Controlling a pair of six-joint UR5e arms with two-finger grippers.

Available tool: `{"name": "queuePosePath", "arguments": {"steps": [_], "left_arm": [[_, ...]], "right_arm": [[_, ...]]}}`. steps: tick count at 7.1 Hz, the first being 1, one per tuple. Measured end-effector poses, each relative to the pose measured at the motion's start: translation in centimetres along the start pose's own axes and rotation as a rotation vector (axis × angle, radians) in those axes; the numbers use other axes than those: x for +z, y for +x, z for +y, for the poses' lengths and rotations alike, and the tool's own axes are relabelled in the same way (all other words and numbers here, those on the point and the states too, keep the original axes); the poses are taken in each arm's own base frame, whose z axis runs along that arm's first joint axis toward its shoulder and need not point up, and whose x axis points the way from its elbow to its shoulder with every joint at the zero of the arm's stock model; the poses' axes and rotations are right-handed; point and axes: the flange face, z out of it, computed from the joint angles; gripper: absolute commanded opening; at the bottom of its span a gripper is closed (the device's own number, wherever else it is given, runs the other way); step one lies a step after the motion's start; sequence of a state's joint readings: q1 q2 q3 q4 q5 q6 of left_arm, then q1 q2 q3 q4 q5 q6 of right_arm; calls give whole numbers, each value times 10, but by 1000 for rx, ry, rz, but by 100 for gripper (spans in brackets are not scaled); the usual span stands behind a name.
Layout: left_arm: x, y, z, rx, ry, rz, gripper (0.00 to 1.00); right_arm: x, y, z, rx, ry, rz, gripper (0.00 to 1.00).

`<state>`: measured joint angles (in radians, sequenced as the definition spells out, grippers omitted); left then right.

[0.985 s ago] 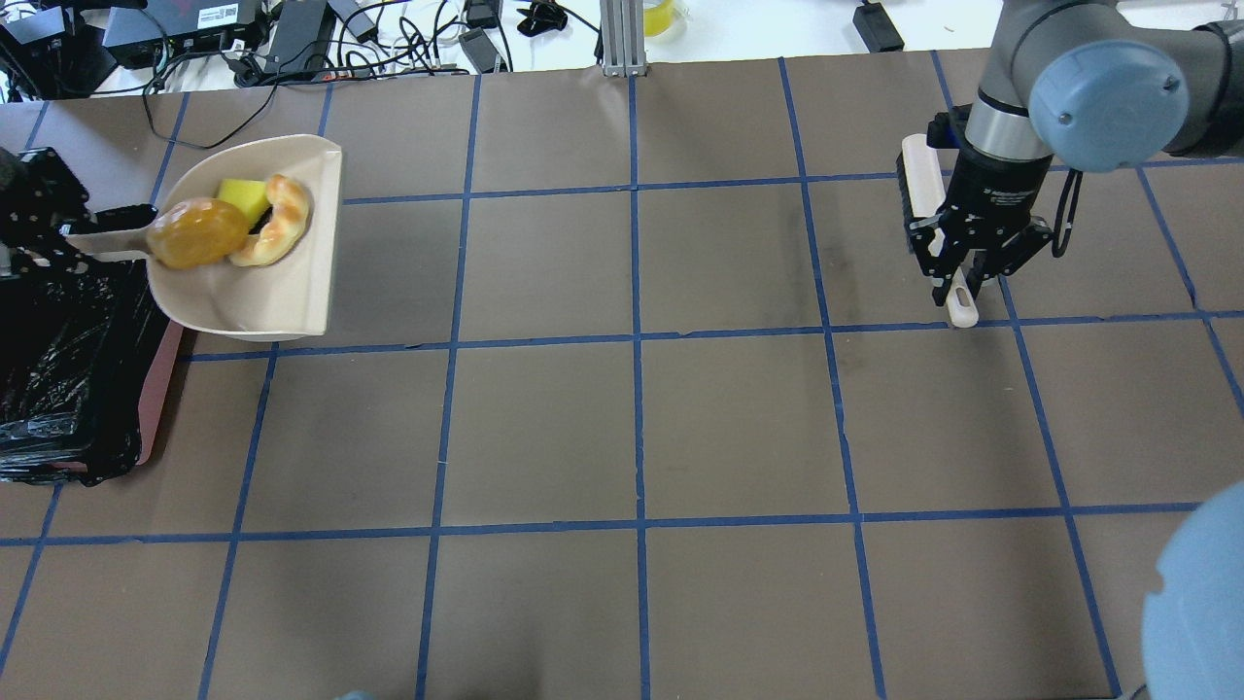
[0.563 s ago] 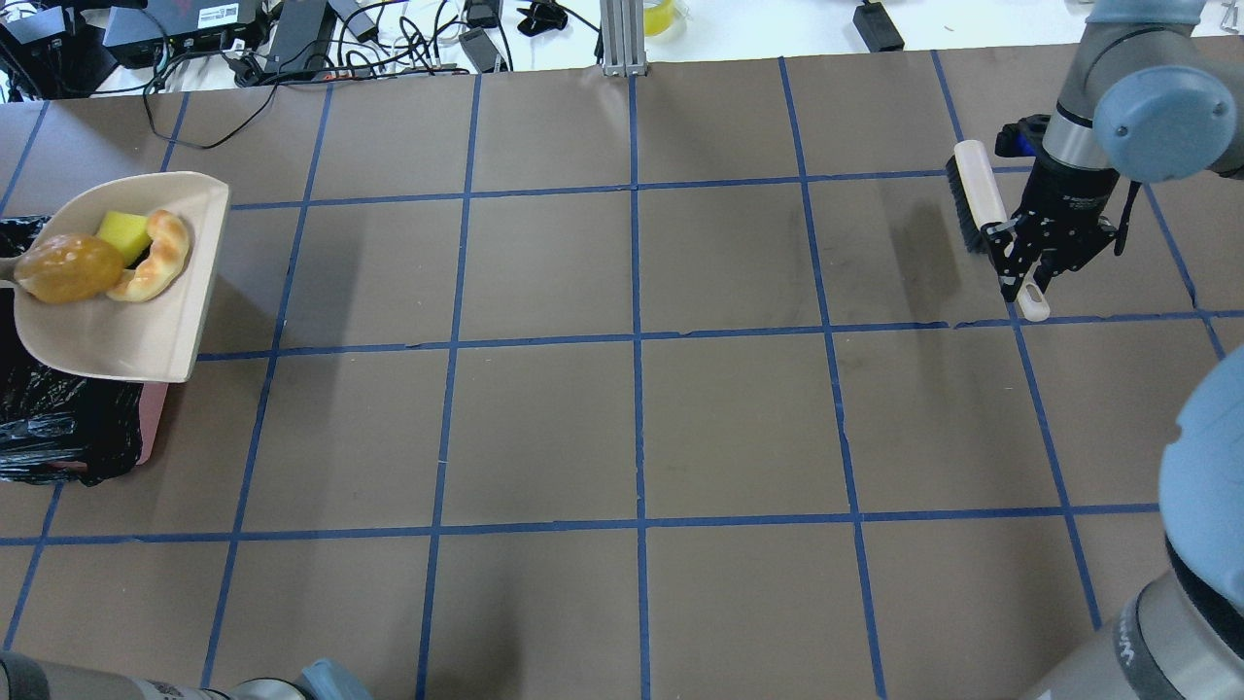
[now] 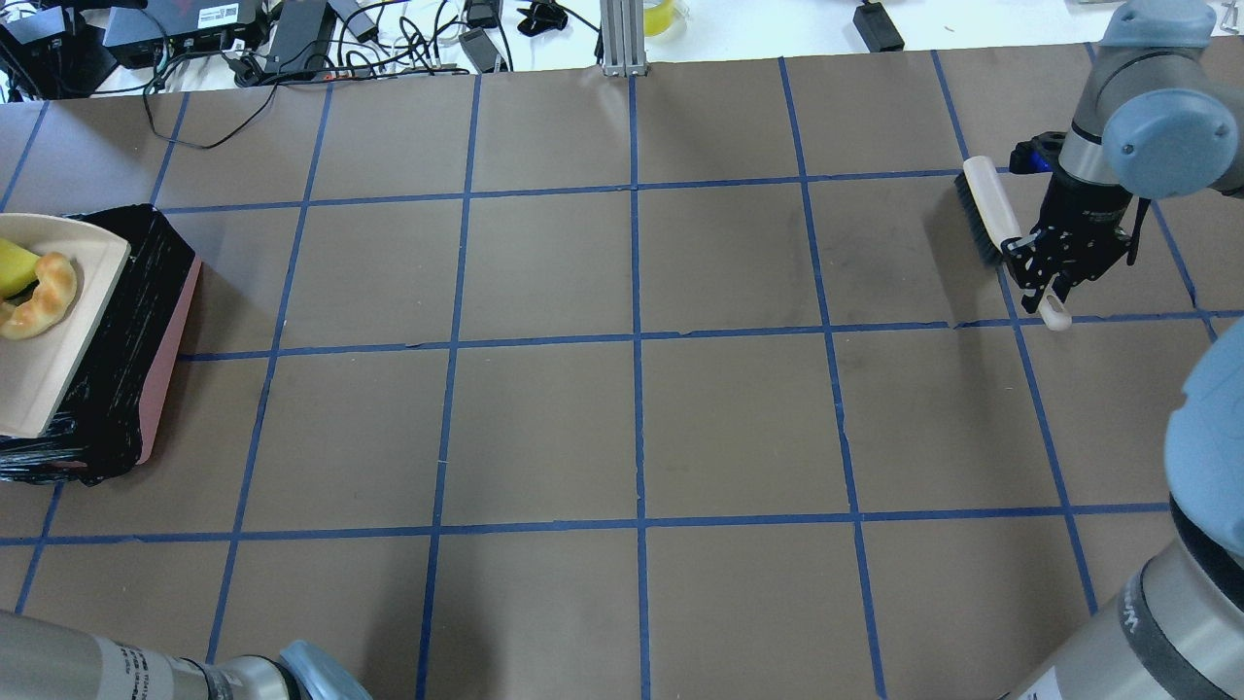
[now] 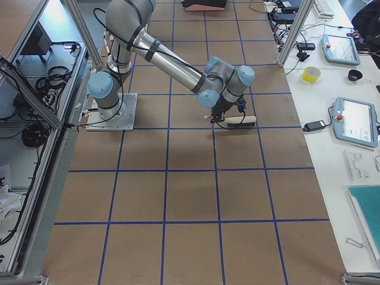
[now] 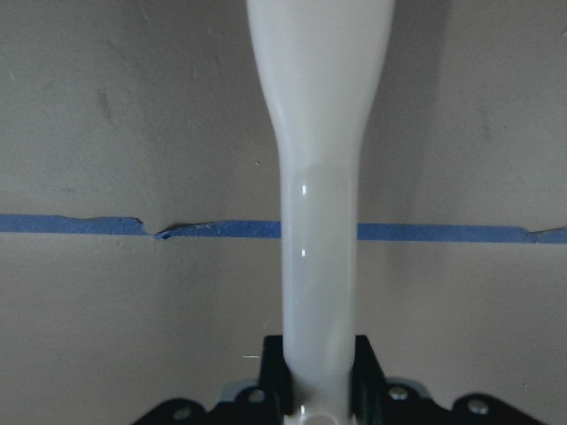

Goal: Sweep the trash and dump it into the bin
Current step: 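Tip the dustpan over the bin while right gripper sets the brush down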

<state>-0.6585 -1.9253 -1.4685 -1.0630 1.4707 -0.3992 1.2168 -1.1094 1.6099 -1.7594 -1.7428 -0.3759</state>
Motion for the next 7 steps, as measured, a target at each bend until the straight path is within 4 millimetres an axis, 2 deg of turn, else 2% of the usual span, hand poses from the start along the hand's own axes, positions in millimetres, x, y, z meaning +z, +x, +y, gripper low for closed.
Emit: {"name": "queuePosePath", "arguments": {"steps": [1,3,4,5,6,7], "left_arm": [[7,-5,-18,30,17,22,0],[5,3,-58,75,64,69,0],[4,12,-72,86,74,116,0],[9,21,-78,91,68,176,0],[18,29,-78,95,55,230,0],[27,39,-76,106,44,279,0]], "right_arm": [[3,-1,1,1,-5,-2,8],[4,-1,0,11,4,-5,41],[4,-1,0,13,7,-8,61],[4,-1,-1,14,8,-9,83],[4,-1,-1,12,9,-9,97],[3,-1,-1,7,11,-9,100]]}}
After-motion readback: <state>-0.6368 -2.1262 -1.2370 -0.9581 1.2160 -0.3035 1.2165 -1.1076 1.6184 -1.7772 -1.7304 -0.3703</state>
